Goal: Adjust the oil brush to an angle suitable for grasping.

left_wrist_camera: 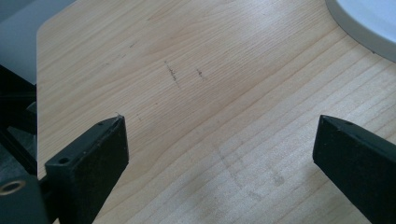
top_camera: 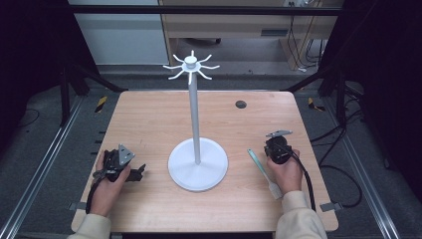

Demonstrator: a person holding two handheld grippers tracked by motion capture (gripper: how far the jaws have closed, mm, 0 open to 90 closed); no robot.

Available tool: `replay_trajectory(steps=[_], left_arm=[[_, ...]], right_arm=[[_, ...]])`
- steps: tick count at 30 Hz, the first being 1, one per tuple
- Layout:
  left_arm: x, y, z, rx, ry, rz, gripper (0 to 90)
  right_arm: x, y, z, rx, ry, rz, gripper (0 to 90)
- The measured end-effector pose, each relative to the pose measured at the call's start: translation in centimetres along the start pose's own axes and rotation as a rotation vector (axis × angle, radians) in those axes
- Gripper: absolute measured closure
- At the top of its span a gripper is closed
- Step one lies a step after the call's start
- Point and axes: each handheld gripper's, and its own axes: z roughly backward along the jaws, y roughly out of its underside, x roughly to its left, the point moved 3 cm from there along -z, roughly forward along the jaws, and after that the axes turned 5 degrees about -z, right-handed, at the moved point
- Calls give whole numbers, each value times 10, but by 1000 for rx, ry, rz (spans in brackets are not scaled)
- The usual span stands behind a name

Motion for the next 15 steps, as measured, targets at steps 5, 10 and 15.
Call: replay_trajectory(steps=[5,10,15], left_arm=[[-1,0,-1,-2,3,-1,29],[-1,0,-1,-2,6,-3,29],[-2,0,-1,-2,10,-2,29]], right_arm=[[6,0,-4,5,-51,-23,900],[12,2,-11,39,-73,-20,900],[16,2,-12,42,-98,-17,900]])
